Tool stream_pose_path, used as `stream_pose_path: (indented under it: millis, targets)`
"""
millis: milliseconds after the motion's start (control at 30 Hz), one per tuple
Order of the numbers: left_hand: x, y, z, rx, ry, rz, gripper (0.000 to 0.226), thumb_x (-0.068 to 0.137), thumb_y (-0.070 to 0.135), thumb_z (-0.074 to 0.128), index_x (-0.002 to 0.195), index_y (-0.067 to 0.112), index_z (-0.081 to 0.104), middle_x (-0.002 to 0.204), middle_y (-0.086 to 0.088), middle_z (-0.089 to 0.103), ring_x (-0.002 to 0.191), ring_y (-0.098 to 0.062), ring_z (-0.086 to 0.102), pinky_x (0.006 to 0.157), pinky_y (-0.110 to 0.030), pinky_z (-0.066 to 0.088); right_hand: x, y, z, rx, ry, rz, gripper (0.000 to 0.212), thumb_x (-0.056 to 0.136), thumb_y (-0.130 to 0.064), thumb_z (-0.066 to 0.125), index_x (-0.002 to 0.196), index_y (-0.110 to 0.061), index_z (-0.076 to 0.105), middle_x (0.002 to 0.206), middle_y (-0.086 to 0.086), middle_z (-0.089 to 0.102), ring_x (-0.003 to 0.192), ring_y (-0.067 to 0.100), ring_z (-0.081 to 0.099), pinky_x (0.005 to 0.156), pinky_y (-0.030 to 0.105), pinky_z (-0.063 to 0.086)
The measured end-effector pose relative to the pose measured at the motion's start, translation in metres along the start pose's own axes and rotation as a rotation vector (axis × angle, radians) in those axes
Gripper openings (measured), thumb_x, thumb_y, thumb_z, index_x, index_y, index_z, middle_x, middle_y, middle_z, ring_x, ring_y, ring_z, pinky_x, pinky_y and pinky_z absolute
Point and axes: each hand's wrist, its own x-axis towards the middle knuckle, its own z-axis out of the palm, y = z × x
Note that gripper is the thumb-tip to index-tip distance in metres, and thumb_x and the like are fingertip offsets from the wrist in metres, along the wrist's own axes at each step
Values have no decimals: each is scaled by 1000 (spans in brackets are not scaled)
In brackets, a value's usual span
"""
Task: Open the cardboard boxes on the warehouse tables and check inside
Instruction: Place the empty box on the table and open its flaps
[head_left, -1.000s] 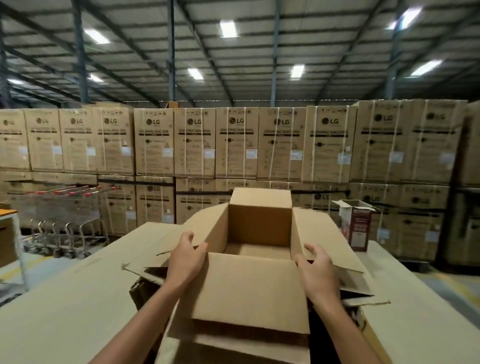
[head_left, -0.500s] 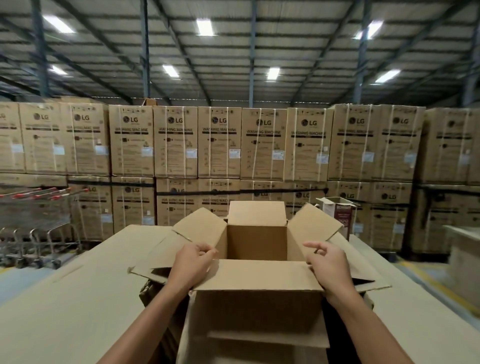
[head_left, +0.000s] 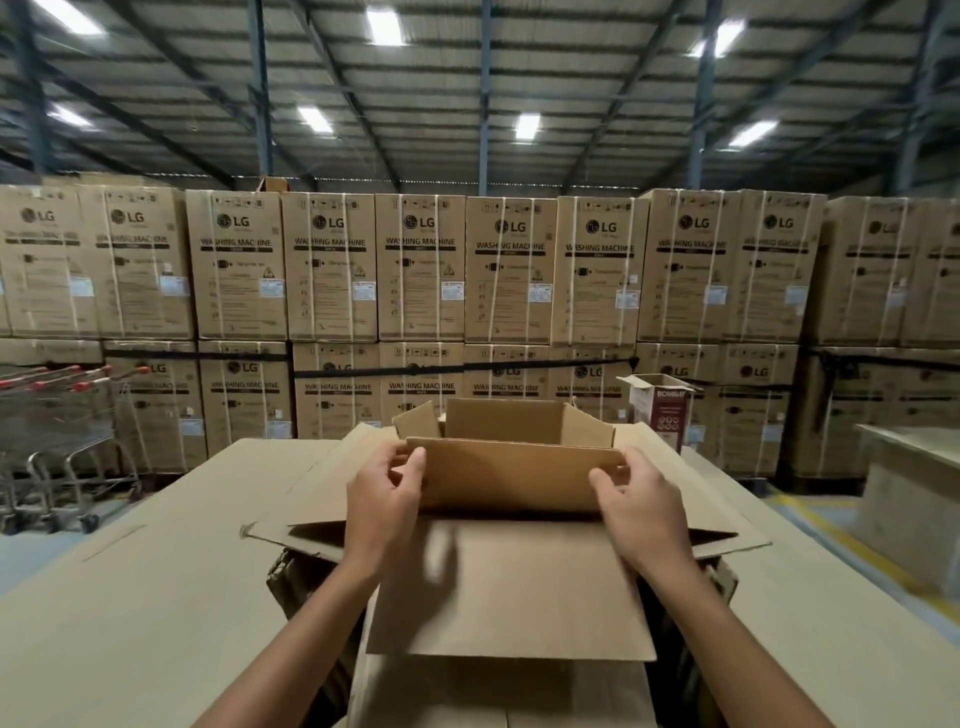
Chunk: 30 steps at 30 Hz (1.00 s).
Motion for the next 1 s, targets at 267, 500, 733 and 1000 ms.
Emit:
stream_pose_path:
  millis: [267, 500, 733, 1000]
  targets:
    - [21, -5, 20, 305, 33, 274, 23, 95, 12, 61, 117, 14, 65, 103, 0, 67, 90, -10, 60, 78, -25, 52, 22, 5, 6, -315, -12, -69, 33, 95, -28, 58, 127, -26, 55, 111, -3, 63, 103, 19, 55, 82, 35, 51]
    - [62, -30, 51, 856, -657, 22, 49, 99, 43, 51, 142, 19, 51, 137, -5, 60, 127, -25, 54, 107, -42, 44, 34, 16, 29, -683, -538, -62, 50, 101, -55, 34, 127, -28, 67, 137, 5, 59, 134, 25, 41, 107, 45, 35]
    - [58, -40, 55, 902, -734, 0, 58, 101, 55, 43, 150, 24, 43, 148, -4, 52, 136, -25, 48, 115, -45, 36, 34, 29, 35, -697, -560, -79, 53, 100, -62, 29, 131, -36, 63, 141, 3, 55, 141, 25, 35, 112, 47, 28]
    - [40, -28, 43, 626, -332, 175, 41, 100, 39, 52, 135, 18, 58, 116, -3, 71, 104, -20, 66, 87, -35, 57, 16, 34, 32, -472, -258, -154, 44, 99, -52, 41, 134, -33, 61, 146, -1, 53, 132, 20, 48, 106, 40, 36]
